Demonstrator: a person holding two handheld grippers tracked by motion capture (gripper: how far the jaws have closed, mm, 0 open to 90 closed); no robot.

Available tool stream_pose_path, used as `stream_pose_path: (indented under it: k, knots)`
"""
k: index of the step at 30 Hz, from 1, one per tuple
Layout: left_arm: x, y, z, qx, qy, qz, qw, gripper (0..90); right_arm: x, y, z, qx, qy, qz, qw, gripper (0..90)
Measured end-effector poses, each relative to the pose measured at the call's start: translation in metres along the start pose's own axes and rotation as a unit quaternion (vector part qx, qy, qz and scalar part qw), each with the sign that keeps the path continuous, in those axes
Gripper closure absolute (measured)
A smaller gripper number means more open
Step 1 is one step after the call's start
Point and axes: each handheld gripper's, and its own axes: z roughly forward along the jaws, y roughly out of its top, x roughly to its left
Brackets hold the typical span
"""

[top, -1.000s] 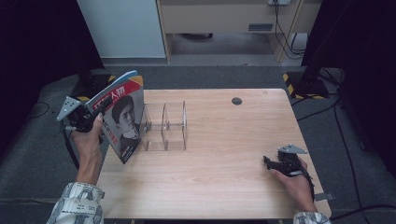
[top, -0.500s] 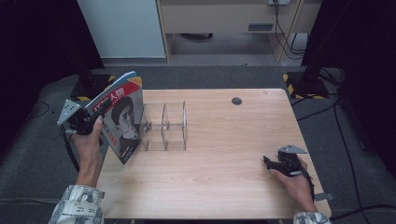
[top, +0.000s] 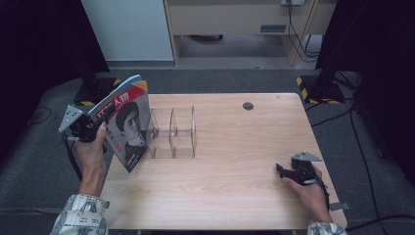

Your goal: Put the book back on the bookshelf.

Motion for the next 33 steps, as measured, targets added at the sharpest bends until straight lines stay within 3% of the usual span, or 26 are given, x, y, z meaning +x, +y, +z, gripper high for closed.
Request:
stream_pose_path:
  k: [20,33]
  knots:
    - [0.0016,0.0028,0.0005,0.014,0.010,-0.015,0.9997,86.0,0.0009,-0.0002,-0.0002,0.000,0.001,0.002,1.0000,31.0]
    - [-0.0042,0.0001,-0.0030,0.016,0.010,-0.011,0.9998,83.6,0.0010,-0.0004,-0.0007,0.001,0.002,-0.001,1.0000,31.0]
